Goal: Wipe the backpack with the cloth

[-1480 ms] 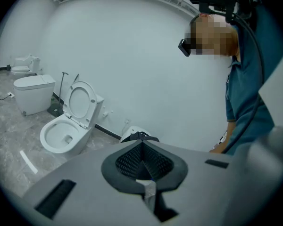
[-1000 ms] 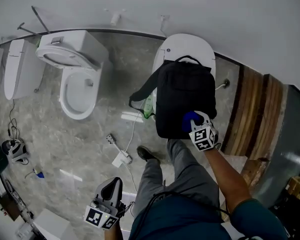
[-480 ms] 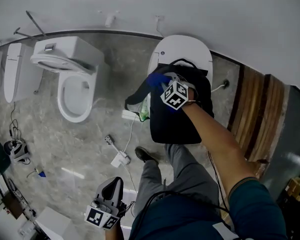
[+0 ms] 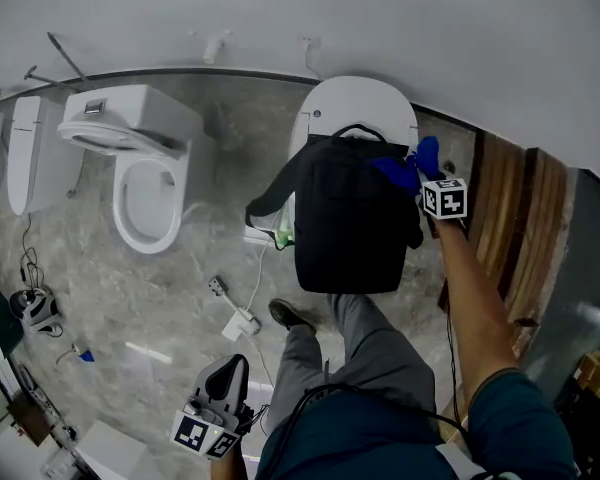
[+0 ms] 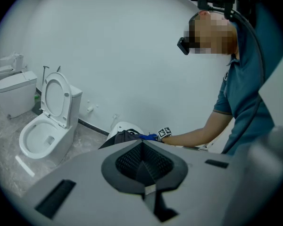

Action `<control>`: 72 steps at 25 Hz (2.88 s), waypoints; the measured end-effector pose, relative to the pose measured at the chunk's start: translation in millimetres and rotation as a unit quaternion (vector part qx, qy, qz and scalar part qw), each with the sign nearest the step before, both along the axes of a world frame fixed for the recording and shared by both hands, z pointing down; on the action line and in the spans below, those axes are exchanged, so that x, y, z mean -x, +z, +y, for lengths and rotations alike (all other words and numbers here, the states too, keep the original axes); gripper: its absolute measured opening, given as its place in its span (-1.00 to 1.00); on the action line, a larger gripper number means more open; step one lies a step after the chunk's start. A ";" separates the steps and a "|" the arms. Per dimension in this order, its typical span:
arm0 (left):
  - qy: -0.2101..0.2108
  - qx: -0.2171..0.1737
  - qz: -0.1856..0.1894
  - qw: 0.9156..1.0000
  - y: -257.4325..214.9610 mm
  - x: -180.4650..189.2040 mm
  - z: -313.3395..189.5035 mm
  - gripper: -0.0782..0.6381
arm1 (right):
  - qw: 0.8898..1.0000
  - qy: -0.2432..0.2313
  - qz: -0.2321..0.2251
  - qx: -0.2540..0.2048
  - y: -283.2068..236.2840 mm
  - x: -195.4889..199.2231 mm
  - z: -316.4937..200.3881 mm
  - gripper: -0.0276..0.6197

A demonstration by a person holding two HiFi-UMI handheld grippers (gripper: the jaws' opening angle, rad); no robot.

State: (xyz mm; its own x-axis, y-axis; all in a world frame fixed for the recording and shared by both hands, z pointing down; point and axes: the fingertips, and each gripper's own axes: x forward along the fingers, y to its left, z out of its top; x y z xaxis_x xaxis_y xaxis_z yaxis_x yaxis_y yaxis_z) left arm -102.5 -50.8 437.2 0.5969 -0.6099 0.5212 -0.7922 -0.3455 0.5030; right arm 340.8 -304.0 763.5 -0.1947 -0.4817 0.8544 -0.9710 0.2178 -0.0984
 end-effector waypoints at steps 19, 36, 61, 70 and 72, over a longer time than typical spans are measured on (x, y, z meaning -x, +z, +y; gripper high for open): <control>0.040 -0.002 0.009 0.999 -2.6 -16.8 10.4 -0.77 | 0.892 0.323 -0.279 0.151 65.2 21.5 243.6 -0.82; -0.026 0.005 0.012 1.000 4.4 17.9 28.4 -0.77 | 0.973 -0.211 0.063 0.067 0.0 133.5 -90.4 -0.82; -0.099 0.000 0.024 0.995 4.7 123.6 81.2 -0.77 | 0.542 -0.777 0.225 0.228 84.4 395.0 316.0 -0.82; -0.070 0.001 0.032 0.997 6.6 128.0 85.0 -0.77 | 0.763 -0.619 0.063 0.177 61.6 433.8 345.2 -0.82; -0.064 0.000 0.034 0.997 5.8 126.8 83.3 -0.77 | 0.845 -0.473 0.005 0.250 64.0 407.9 354.3 -0.82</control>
State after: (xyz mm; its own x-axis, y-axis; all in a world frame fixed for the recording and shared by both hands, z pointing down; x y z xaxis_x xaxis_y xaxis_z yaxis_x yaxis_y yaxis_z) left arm -229.4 32.5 443.0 0.5488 -0.6828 0.4823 -0.7936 -0.2443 0.5572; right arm -67.2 50.3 827.5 -0.2828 0.3070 0.9087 -0.3867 0.8305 -0.4009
